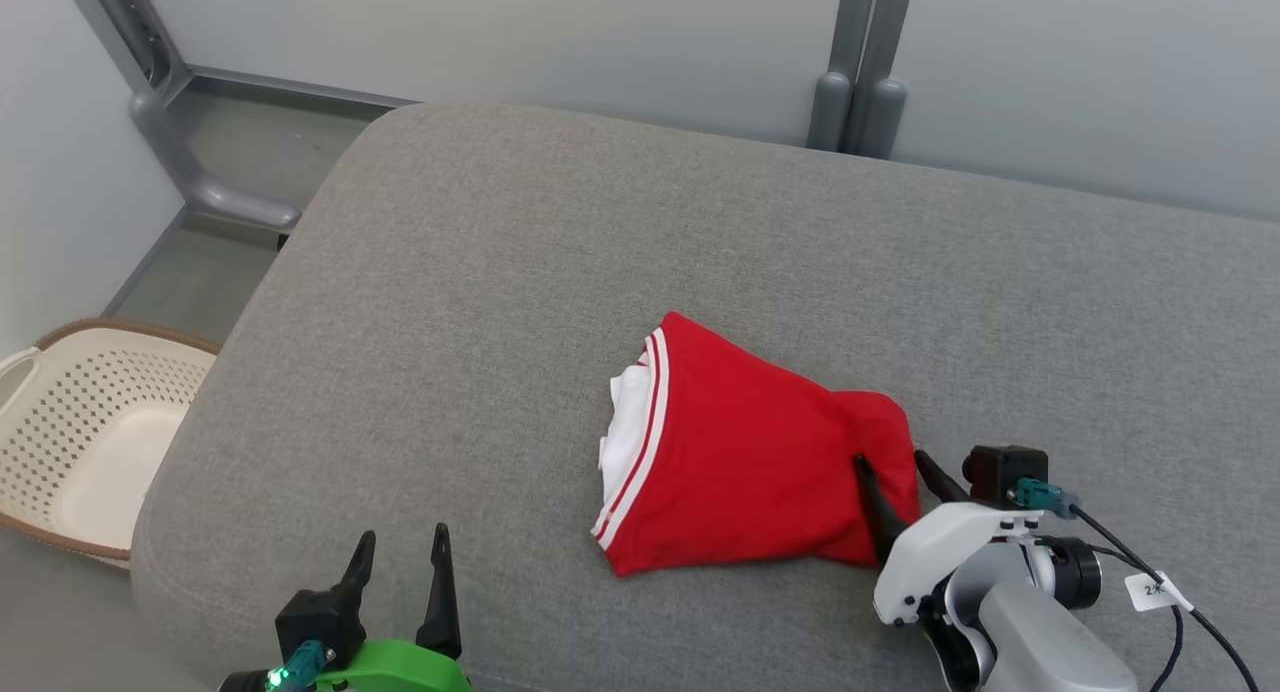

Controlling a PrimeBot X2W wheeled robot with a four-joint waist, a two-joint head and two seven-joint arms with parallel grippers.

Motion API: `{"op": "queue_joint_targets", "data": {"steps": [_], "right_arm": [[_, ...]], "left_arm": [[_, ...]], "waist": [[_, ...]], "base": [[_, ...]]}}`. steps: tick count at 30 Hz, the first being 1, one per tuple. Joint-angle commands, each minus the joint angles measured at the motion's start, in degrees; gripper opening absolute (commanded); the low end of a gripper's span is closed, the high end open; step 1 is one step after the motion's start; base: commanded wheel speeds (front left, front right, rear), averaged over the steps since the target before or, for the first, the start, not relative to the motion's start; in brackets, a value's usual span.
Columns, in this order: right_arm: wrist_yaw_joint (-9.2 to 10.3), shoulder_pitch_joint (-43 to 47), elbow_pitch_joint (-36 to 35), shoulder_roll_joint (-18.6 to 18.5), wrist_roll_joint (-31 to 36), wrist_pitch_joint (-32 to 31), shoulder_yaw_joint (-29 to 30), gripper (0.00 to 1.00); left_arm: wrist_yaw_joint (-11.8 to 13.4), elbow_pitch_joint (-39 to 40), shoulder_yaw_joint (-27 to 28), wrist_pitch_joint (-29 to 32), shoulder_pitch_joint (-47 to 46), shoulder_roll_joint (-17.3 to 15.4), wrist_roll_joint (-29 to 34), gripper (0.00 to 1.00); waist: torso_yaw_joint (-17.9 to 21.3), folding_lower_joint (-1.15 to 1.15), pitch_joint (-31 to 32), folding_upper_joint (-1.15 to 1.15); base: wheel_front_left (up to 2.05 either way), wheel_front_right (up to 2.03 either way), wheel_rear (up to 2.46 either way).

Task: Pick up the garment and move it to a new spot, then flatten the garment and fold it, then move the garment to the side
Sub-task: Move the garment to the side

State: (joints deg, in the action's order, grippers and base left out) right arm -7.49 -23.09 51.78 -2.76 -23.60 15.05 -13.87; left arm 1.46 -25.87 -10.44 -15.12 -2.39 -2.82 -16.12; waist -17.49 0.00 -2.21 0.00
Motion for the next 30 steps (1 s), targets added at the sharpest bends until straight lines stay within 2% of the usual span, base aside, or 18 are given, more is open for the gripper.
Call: {"op": "queue_joint_targets", "data": {"steps": [1,2,3,4,5,11,15,21,29,30], "right_arm": [[0.01,-0.83,1.88,-0.28,-0.2,0.16,-0.31,1.0],[0.01,-1.28,3.5,-0.28,-0.45,0.15,-0.46,1.0],[0.01,-1.6,4.57,-0.27,-0.69,0.15,-0.67,0.65],[0.01,-1.69,5.89,-0.27,-1.51,0.14,-1.13,0.2],[0.01,-1.76,6.46,-0.26,-1.9,0.02,-1.54,0.0],[0.06,-2.5,3.06,-0.42,0.57,0.1,2.44,0.0],[0.06,-1.15,-0.38,-0.32,2.82,0.1,5.13,0.0],[0.05,-0.13,-3.79,-0.28,4.79,0.16,5.02,0.0],[0.05,1.0,-4.68,-0.26,6.03,0.16,3.98,0.0],[0.05,1.33,-4.96,-0.27,5.95,0.16,3.72,0.0]], "left_arm": [[-0.2,0.16,0.05,0.01,-0.93,-0.19,-0.26,1.0],[-0.22,0.18,0.07,0.01,-0.95,-0.19,-0.24,1.0],[-0.17,0.2,0.03,0.01,-0.96,-0.19,-0.25,1.0],[-0.13,0.15,-0.03,0.01,-1.01,-0.18,-0.21,1.0],[-0.11,0.09,-0.02,0.01,-1.03,-0.19,-0.17,1.0],[-0.26,0.13,0.46,0.01,-0.26,-0.18,0.14,1.0],[-0.31,0.18,0.62,0.01,0.9,-0.18,0.46,1.0],[-0.04,1.04,-0.27,0.01,0.65,-0.18,-0.69,1.0],[0.52,1.89,-2.71,0.0,-1.64,-0.19,-3.03,1.0],[0.62,2.08,-3.42,0.01,-1.93,-0.18,-3.53,1.0]], "waist": [[-1.28,0.0,-1.14,0.0],[-1.37,0.0,-1.18,0.0],[-1.41,0.0,-1.16,0.0],[-1.43,0.0,-1.1,0.0],[-1.38,0.0,-1.04,0.0],[0.98,0.0,0.1,0.0],[4.8,0.0,1.7,0.0],[14.81,0.0,2.56,0.0],[27.84,0.0,2.22,0.0],[30.78,0.0,2.11,0.0]], "base": [[0.0,0.0,0.0],[0.0,0.0,0.0],[0.0,0.0,0.0],[0.0,0.0,0.0],[0.0,0.0,0.0],[0.0,0.0,0.0],[0.0,0.0,0.0],[0.0,0.0,0.0],[0.0,0.0,0.0],[0.0,0.0,0.0]]}}
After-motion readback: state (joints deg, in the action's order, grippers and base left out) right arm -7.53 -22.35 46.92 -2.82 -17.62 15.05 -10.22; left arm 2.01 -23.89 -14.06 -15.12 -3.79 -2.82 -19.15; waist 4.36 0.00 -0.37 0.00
